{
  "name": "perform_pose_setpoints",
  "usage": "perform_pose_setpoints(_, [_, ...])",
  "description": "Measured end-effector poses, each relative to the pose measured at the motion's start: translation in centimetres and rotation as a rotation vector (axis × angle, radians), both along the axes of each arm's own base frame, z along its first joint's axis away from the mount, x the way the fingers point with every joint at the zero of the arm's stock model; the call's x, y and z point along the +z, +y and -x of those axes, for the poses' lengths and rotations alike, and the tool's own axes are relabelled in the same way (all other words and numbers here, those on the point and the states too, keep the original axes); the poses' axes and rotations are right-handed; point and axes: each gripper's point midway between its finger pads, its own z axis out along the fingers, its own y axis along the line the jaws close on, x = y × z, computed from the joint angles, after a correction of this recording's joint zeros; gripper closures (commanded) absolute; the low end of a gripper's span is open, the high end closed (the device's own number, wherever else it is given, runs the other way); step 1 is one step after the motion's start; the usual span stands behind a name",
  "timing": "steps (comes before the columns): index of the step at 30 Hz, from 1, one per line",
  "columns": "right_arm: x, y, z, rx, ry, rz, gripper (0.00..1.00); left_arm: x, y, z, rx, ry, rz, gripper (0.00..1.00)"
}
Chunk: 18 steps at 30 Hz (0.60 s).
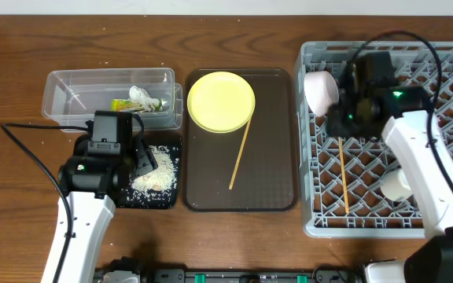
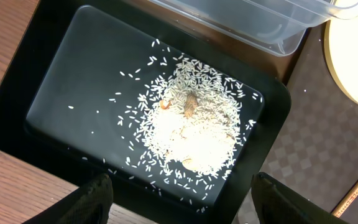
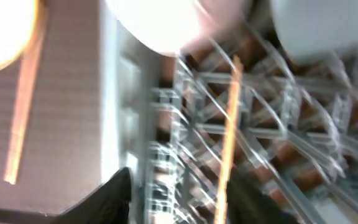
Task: Sort waste into correct bins and load items into the dishwasher rack
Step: 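Return the right gripper to the tray and grasp the second chopstick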
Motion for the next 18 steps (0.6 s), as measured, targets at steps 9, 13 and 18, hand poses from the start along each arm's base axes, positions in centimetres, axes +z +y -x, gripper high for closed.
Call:
perform_pose_setpoints(9, [0.7,11.1,-0.2,0.171,-0.095,-0.109,0.41,0.0,0.0,0.0,0.000,0.000,0.000,0.26])
perform_pose_setpoints(13, [-2.3,14.6,0.5,0.191,-0.037,-0.102,0.41,0.0,0.0,0.0,0.000,0.000,0.000,0.26])
perform_pose_setpoints(18, [-8.0,17.6,1.8,0.176,0.080,-0.056,0.41,0.0,0.0,0.0,0.000,0.000,0.000,0.26])
